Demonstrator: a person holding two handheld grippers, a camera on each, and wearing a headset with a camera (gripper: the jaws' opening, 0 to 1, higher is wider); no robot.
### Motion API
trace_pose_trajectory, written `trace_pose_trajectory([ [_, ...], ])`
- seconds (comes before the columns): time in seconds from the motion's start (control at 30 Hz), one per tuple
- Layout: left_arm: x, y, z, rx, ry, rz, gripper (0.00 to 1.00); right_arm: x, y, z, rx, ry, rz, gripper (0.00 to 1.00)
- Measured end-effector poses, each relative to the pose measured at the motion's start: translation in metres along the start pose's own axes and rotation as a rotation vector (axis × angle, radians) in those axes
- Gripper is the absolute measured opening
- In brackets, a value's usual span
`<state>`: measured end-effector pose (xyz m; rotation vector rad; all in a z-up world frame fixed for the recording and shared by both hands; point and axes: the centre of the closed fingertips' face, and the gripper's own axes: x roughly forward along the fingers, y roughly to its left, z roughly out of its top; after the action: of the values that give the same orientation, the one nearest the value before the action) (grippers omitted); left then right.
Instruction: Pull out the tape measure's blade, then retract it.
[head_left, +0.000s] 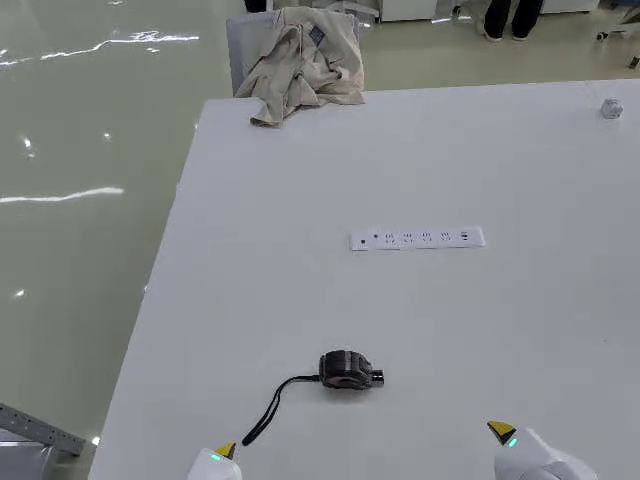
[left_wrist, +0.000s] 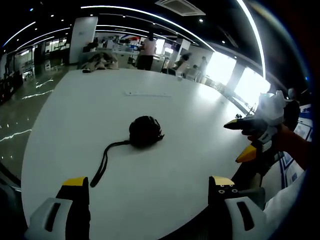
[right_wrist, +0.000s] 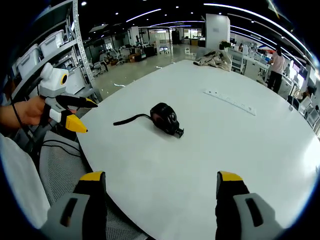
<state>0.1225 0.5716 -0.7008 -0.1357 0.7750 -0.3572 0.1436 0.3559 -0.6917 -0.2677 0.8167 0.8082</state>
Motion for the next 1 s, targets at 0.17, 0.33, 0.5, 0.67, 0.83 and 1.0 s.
trace_pose_trajectory([
  [0.17, 0.004, 0.001, 0.001, 0.000, 0.002, -0.001, 0.96, 0.004, 0.000, 0.000, -0.009, 0.002, 0.008, 0.93],
  [0.33, 0.007, 0.000, 0.000, 0.003, 0.003, -0.005, 0.96, 0.008, -0.001, 0.000, -0.015, 0.001, 0.013, 0.93],
  [0.5, 0.013, 0.001, -0.001, 0.012, 0.009, -0.008, 0.95, 0.016, -0.002, 0.001, -0.028, 0.003, 0.020, 0.92],
  [0.67, 0.017, 0.002, -0.001, 0.020, 0.012, -0.013, 0.95, 0.022, -0.003, 0.003, -0.041, 0.004, 0.026, 0.91],
  [0.83, 0.022, 0.004, 0.000, 0.032, 0.012, -0.018, 0.95, 0.028, -0.003, 0.003, -0.053, 0.008, 0.034, 0.90],
  [1.0, 0.029, 0.005, -0.001, 0.048, 0.021, -0.028, 0.94, 0.033, -0.005, 0.003, -0.065, 0.012, 0.040, 0.90],
])
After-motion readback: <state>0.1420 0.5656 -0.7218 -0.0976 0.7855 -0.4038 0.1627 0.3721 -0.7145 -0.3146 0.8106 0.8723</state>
